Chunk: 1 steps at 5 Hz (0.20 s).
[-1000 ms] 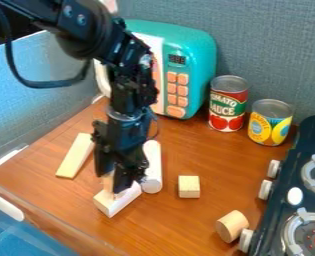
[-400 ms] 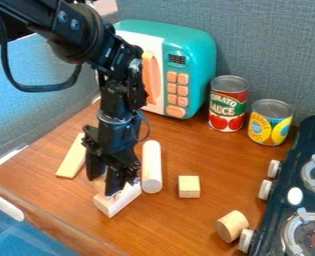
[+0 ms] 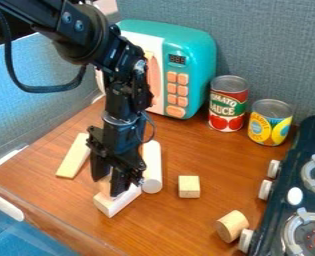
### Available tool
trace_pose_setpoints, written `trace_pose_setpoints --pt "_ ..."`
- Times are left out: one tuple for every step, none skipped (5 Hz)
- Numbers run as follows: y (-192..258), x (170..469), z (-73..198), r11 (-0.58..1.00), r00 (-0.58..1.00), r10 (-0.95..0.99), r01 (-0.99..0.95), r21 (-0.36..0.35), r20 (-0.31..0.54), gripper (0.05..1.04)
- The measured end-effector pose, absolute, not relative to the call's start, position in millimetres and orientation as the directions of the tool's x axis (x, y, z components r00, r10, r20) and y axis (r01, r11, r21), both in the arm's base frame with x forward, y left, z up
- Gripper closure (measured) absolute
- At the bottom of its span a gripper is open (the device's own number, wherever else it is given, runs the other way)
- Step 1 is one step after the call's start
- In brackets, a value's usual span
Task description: Put the square with a hole above the white rectangle block
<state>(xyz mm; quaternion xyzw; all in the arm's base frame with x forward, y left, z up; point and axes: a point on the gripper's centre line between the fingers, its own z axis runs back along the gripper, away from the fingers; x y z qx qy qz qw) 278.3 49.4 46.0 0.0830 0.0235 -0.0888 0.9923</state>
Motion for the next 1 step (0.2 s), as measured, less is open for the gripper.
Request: trace_pose_setpoints --pt "48.3 279.9 46.0 0.972 0.984 -0.17 0.176 0.155 -0.051 0.485"
